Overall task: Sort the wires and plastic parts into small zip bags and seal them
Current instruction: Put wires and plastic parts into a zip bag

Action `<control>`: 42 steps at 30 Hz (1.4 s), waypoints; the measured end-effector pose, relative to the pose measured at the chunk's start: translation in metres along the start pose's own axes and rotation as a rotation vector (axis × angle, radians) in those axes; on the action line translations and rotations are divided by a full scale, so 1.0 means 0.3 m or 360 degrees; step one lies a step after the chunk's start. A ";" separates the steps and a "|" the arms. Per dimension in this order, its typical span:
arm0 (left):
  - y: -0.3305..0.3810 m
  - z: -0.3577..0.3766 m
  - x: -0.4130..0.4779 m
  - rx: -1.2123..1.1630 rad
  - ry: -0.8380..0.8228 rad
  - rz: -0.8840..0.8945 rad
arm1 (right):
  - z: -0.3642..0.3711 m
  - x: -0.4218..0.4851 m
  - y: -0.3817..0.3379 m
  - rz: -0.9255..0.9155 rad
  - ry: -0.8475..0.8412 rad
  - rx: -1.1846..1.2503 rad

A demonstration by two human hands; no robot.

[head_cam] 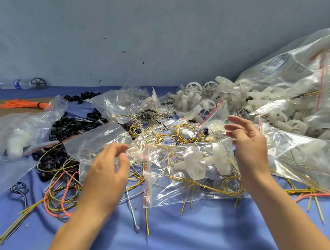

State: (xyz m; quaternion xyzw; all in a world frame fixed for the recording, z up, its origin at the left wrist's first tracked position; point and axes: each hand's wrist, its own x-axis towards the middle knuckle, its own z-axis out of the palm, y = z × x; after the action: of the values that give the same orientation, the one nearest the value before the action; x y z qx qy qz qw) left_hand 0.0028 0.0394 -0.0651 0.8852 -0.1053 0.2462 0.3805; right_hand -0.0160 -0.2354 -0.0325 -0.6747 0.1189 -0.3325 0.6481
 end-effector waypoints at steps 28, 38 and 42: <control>-0.056 0.116 0.166 0.0908 -0.0752 -0.0038 | -0.008 -0.055 0.042 -0.0792 -0.0882 -0.1413; -0.042 0.106 0.199 0.0573 -0.0294 0.0007 | 0.008 -0.042 0.052 -0.0812 -0.0831 -0.1366; 0.044 0.000 0.263 0.0161 0.0317 0.0131 | 0.027 -0.039 0.034 -0.0828 -0.0725 -0.1242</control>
State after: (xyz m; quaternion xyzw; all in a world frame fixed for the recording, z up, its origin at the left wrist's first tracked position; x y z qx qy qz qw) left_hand 0.0654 0.0304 -0.0160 0.8693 -0.0906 0.3535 0.3333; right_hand -0.0172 -0.2235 -0.0451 -0.9286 -0.0815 -0.2583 0.2539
